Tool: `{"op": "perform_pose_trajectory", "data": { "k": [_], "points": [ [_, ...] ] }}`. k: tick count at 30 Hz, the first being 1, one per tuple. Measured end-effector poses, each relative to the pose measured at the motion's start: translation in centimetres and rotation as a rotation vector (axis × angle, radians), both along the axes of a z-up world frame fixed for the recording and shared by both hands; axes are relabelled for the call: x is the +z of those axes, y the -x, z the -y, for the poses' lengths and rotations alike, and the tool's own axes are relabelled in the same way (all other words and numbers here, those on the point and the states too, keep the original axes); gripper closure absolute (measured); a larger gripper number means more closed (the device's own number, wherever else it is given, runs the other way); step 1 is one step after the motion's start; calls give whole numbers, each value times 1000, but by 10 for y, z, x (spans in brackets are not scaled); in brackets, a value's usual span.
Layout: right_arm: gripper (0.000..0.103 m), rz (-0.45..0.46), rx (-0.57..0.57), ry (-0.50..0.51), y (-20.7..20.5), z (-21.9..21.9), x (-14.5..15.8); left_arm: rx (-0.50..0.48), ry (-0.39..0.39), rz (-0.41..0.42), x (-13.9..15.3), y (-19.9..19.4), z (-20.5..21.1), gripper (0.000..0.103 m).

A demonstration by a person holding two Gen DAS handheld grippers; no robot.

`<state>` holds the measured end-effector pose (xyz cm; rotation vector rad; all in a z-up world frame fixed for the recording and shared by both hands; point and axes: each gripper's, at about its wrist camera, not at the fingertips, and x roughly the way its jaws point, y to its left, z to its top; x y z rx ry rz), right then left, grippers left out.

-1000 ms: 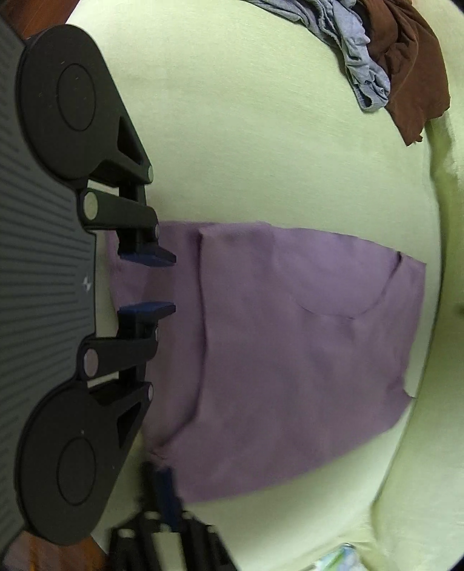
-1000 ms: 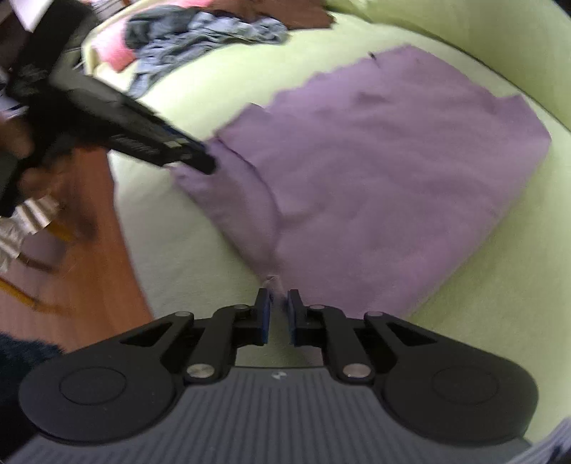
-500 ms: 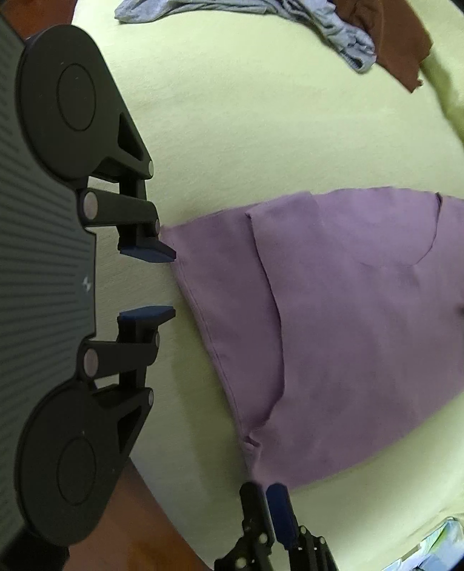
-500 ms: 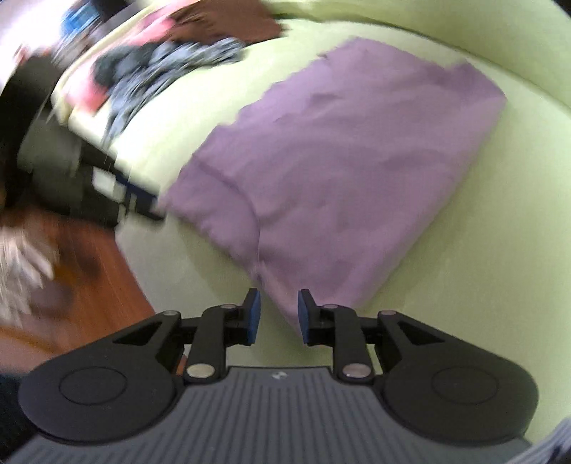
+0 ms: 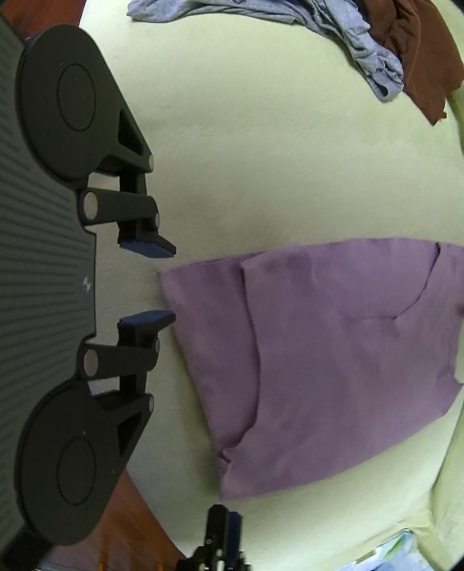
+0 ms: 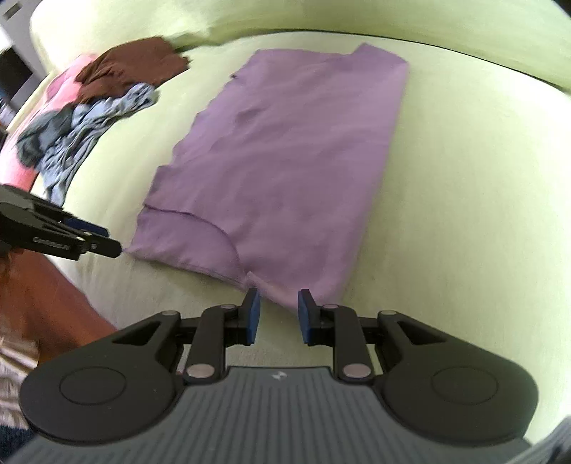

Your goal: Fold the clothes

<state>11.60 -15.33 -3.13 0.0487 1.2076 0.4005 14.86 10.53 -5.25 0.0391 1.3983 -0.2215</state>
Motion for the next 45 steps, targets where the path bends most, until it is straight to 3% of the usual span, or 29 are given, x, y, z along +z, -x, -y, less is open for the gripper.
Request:
{"op": "perform_pose_trajectory", "data": {
  "k": [14,24,26,28,30,33,34,35,38,39,45],
  "points": [
    [82,-6,-73,-15,-2,6,-13,24,-12,-31,-18,1,7,59],
    [79,-22,-90,-39,-3,17,-17,141,74,-64,-22,-1,-6,59],
    [79,-12,-66,-23,-2,17,-17,97,23,-21,-17,1,-1,59],
    [79,-14,-15,-16,0,16,-17,-3,-35,17,-13,4,8,59],
    [79,-29,6,-20,0,15,-17,-171,-119,63,-11,10,22,58],
    [79,-50,5,-50,0,14,-16,-571,-324,195,-12,29,51,57],
    [79,-52,2,-54,1,13,-15,-624,-345,215,-13,32,54,56],
    [79,-55,-1,-55,1,12,-16,-757,-393,263,-15,39,59,56],
    [79,-63,-8,-60,3,11,-19,-998,-475,344,-22,51,61,56],
    [79,-65,-9,-63,3,11,-19,-1066,-497,368,-23,53,58,56],
    [76,-89,-53,-93,9,18,-22,-1238,-578,494,-21,44,29,56]
  ]
}}
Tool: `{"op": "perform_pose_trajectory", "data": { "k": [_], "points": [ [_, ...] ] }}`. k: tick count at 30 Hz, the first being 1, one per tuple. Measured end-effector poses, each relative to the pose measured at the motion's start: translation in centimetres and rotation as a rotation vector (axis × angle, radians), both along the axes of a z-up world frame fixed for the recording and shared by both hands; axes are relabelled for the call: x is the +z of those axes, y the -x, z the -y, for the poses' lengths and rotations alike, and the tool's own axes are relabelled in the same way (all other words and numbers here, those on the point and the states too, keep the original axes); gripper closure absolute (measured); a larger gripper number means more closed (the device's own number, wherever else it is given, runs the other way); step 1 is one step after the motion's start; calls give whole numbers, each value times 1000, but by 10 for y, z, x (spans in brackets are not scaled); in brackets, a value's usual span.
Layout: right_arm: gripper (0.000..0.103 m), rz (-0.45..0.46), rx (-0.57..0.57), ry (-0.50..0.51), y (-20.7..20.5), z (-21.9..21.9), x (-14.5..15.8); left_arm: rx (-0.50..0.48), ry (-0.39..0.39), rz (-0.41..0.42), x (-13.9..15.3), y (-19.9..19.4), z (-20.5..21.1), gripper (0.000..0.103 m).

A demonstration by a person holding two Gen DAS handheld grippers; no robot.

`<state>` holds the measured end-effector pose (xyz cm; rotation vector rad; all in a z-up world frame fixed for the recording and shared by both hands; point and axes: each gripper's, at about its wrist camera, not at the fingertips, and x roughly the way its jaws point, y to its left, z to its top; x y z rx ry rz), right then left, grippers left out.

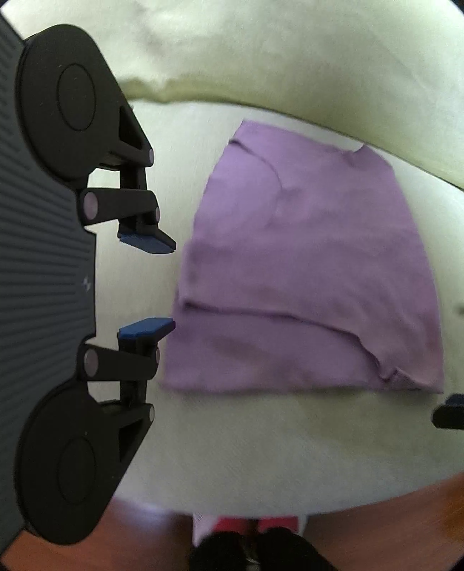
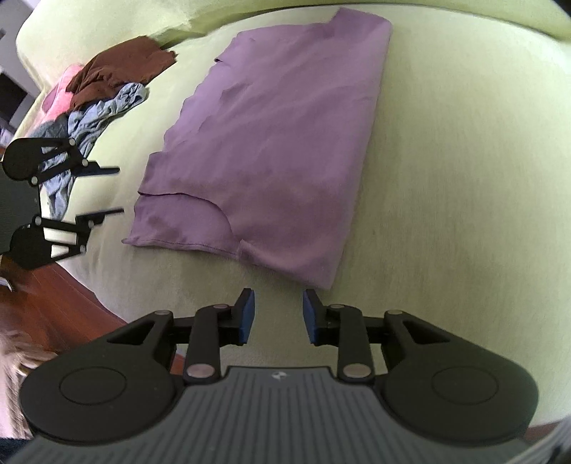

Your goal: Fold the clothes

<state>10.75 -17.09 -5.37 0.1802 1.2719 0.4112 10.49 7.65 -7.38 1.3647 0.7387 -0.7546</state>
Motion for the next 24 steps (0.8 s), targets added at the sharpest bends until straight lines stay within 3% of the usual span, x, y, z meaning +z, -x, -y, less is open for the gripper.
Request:
{"op": "perform_pose_trajectory", "data": {
  "k": [2,5,8,12,16,24],
  "points": [
    [76,-7,-10,-1,0,0,-1,-148,-62,78,-9,3,-10,56],
    [76,-12,-16,-16,-1,-2,0,-345,-140,130,-19,11,-21,56],
    [75,-5,-12,-23,0,-4,4,-495,-133,137,-20,21,-31,56],
    [73,-4,-43,-10,1,-3,6,-558,-83,124,-22,26,-40,56],
    [73,-9,-157,7,6,-9,3,-588,-15,104,-29,28,-54,56],
    [71,34,-342,76,25,-37,5,-801,62,209,-45,47,-95,55]
  ]
}}
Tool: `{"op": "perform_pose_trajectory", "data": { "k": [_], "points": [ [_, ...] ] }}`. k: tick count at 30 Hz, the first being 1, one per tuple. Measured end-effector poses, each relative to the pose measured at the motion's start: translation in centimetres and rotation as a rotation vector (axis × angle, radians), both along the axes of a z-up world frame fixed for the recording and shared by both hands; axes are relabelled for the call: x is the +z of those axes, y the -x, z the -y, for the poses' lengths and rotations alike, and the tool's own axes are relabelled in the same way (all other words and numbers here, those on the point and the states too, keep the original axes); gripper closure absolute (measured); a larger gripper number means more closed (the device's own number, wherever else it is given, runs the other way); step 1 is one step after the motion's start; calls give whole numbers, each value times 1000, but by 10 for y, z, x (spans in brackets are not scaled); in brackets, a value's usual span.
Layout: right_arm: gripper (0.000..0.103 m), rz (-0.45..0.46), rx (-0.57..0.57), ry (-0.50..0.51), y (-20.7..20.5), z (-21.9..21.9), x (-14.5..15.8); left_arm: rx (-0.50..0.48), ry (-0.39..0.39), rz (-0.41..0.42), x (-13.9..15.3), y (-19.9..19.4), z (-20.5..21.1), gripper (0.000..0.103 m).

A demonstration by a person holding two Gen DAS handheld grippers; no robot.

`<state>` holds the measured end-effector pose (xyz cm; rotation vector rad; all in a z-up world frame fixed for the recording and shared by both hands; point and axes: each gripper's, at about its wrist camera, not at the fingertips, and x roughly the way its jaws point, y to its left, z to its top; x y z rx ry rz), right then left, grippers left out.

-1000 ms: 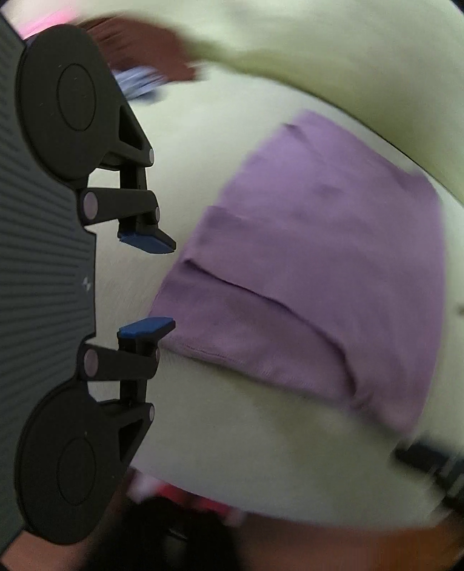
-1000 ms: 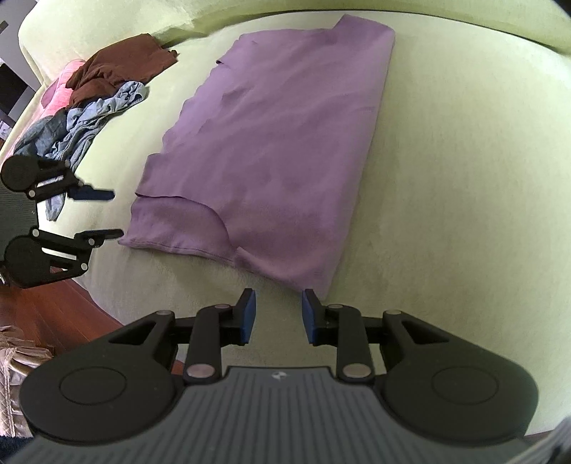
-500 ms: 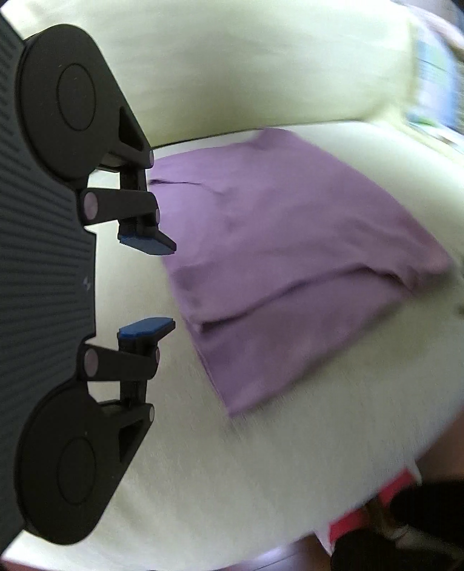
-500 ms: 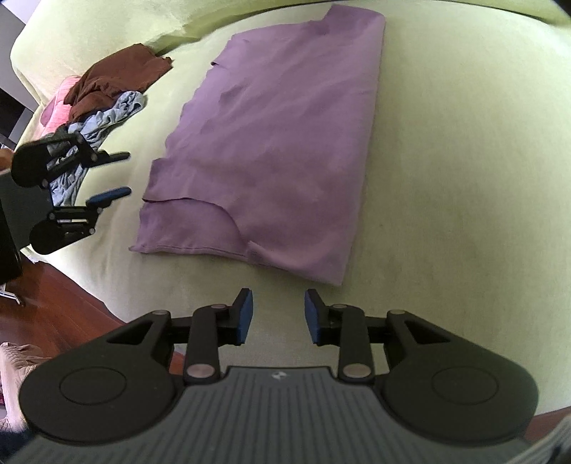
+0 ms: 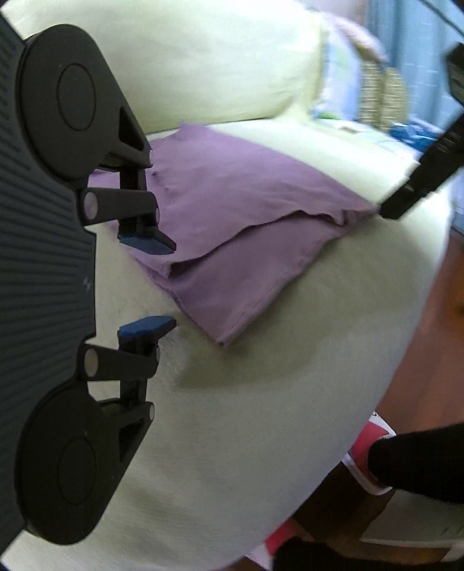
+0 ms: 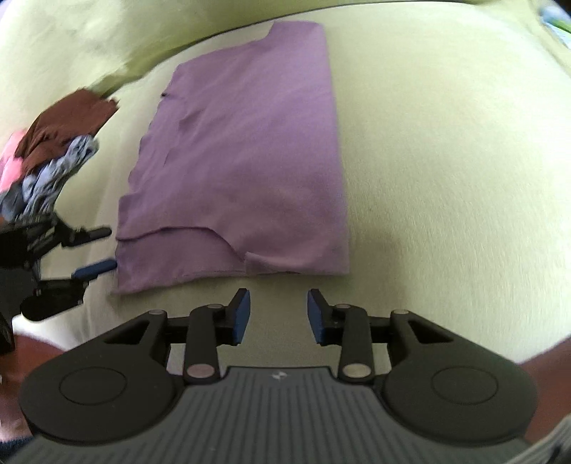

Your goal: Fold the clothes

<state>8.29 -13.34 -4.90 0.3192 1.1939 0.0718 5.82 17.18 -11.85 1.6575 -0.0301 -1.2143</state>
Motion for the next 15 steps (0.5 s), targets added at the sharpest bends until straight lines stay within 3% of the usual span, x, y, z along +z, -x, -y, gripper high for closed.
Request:
{"op": "perform_pose_trajectory", "data": {
  "k": [6,11,15],
  "points": [
    [69,-8,-90,23,15,-3,-4,-42,73,35,-18,-7,0,55],
    [68,5,-129,32,22,0,-9,-46,119,38,-35,-26,24,51],
    [68,21,-147,33,22,0,-14,-66,152,54,-35,-32,27,49]
  ]
}}
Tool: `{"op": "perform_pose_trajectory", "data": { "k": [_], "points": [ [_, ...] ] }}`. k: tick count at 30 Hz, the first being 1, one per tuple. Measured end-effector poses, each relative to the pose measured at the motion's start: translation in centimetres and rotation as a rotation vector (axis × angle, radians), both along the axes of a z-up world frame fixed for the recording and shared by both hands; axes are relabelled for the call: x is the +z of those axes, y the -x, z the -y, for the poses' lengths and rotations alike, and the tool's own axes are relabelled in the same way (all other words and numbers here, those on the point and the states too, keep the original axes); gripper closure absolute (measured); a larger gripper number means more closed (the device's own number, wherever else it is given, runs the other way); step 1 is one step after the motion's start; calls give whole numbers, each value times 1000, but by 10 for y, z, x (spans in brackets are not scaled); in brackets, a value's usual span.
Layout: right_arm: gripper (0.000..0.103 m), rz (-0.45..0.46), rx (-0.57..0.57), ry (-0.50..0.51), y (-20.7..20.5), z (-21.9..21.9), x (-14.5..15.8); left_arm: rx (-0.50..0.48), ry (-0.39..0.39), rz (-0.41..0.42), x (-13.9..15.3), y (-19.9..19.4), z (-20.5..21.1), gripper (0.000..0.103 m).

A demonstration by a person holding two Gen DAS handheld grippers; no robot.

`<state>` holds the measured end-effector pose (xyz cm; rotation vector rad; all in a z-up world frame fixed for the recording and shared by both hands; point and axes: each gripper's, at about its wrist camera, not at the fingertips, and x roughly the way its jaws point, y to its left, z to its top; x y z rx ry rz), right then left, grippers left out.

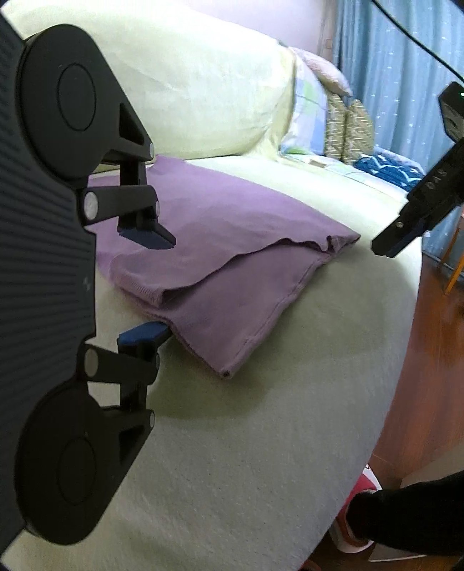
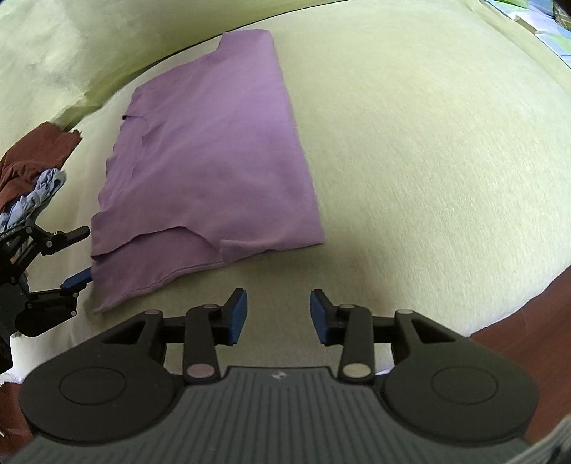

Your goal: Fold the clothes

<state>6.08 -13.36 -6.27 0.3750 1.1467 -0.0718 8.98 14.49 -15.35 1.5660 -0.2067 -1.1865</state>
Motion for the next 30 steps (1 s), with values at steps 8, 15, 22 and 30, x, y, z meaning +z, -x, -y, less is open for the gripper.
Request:
{"op": "perform_pose_trajectory", "data": {
  "k": [8,15,22,30],
  "points": [
    [68,56,6,-1,2,3,12,101,-38,-180,17,-8,7,94],
    [70,137,509,246,-10,-30,25,308,-50,-540,51,-58,32,94],
    [70,212,990,519,-9,-50,0,396,-24,-647,56,-69,32,93],
    [71,338,1273,657,7,-52,-17,455,-3,-711,58,-76,33,92]
  ]
}}
